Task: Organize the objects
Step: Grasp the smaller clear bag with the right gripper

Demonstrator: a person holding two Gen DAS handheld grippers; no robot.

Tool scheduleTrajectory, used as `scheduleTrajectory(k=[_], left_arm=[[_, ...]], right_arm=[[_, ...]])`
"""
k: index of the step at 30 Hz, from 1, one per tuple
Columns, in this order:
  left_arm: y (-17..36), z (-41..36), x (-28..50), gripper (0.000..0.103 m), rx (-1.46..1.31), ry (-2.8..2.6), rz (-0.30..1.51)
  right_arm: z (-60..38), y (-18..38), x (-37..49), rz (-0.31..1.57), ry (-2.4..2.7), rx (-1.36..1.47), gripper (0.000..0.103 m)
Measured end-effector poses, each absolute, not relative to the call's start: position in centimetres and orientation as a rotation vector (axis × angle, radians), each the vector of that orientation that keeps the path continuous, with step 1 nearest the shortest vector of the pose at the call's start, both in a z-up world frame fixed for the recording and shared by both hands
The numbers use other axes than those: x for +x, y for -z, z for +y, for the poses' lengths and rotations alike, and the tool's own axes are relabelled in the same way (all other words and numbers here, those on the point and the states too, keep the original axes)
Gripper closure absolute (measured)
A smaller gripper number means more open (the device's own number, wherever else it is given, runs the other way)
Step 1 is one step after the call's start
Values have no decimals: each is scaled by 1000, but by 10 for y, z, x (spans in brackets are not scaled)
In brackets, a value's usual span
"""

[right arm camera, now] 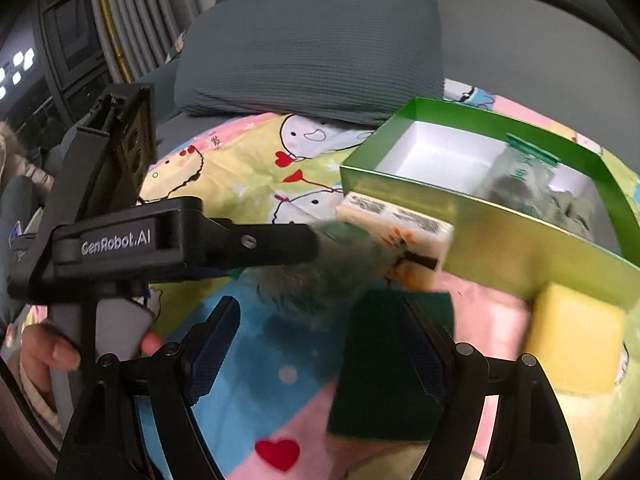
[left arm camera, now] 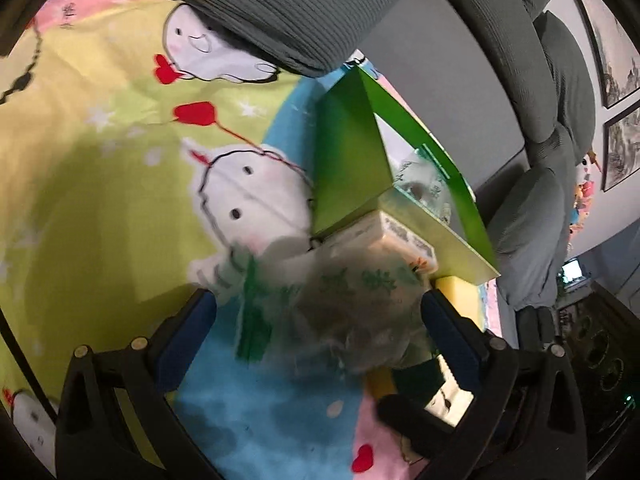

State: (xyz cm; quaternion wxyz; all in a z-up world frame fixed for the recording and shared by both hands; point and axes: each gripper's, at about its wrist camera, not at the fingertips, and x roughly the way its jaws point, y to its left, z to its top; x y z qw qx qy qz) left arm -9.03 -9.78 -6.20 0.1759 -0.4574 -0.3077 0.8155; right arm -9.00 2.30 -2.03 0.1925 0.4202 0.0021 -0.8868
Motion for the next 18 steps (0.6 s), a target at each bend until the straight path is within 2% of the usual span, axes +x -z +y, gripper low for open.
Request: scheduleTrajectory(k=[4,8,12,14,18], left_arm=[[67,-102,-96,1,-1276,-2242,-921],[64,-98,-91,3,-1262,-2227,-882],[64,-88,-86,10,-1278,-2245,-796],[64,-87,-83,17,-1278,-2248,-791],[66,-92,-78,23,-1255,-2236,-843]], right_arm=[[17,24,-106,-15,2449,1186,22],[14,31,-116,-60,2402,1191,22],[9,34,-115,-53,2364,1186,36],[5,34,-112,-1,2372,1173,44],[3,31,-107,33,2390,1148,49]])
